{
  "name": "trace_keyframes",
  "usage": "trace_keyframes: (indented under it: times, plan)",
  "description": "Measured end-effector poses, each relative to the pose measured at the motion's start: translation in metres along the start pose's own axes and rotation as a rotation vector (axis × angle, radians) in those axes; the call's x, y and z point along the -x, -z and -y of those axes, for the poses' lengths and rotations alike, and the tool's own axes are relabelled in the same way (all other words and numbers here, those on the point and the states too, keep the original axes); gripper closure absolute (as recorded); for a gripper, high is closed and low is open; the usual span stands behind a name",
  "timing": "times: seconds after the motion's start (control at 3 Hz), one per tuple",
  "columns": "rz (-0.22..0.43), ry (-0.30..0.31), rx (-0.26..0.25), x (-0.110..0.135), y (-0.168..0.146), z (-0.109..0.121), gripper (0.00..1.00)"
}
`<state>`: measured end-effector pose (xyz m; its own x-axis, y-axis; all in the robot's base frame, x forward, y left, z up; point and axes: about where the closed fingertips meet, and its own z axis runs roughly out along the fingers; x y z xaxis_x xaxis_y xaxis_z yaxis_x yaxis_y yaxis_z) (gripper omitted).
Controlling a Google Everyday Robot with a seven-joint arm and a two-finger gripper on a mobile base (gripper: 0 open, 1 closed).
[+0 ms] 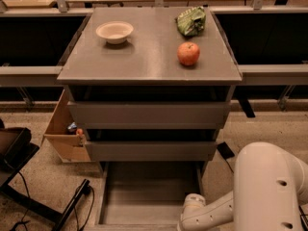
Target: Open bottom drawer
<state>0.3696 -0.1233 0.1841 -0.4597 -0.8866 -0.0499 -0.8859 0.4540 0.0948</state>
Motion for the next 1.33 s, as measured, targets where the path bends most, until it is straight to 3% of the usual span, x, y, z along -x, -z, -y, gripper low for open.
trace_keyframes:
  times: [0.67, 1.33]
  plan:
    - [-0.004, -0.007, 0.013, -0.005, 0.001, -0.003, 1.00]
    - [-0.004, -0.032, 0.025, -0.030, 0.010, 0.001, 1.00]
